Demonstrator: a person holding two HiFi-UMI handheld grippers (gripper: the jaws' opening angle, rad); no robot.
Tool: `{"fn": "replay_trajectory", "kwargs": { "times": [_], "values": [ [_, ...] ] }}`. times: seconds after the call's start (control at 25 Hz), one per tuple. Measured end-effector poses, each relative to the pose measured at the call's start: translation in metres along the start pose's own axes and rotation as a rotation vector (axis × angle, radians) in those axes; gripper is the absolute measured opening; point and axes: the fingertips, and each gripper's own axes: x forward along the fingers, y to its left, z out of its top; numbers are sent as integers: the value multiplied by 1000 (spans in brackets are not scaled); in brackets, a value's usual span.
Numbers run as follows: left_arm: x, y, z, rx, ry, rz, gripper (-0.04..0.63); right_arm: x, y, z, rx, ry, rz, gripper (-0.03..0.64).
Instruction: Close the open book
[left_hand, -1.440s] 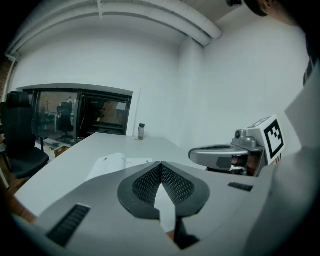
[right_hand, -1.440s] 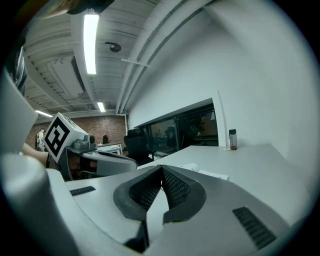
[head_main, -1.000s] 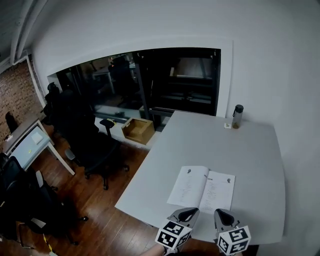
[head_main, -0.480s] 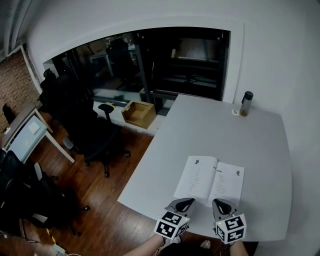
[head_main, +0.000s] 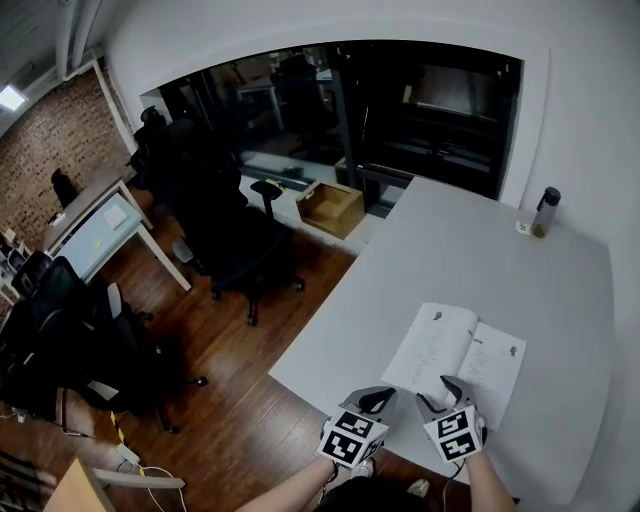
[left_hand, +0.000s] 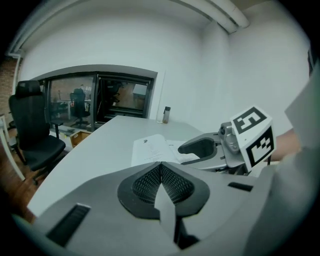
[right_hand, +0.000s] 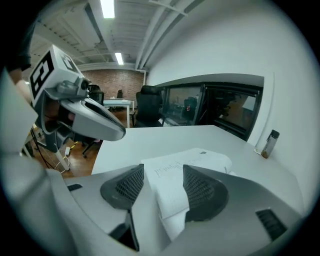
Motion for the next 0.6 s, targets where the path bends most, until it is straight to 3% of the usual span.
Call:
{"fn": "replay_trajectory", "kwargs": {
  "times": [0.16, 0.4, 0.6],
  "values": [
    [-14, 16, -6, -28, -2, 60, 5, 30, 16, -3, -147, 75, 59, 284],
    [-31, 33, -18, -66, 1, 117, 5, 69, 28, -21, -401, 181, 73, 290],
    [-33, 35, -23, -91, 0, 126, 5, 80, 27, -27, -464, 210, 67, 290]
  ]
}}
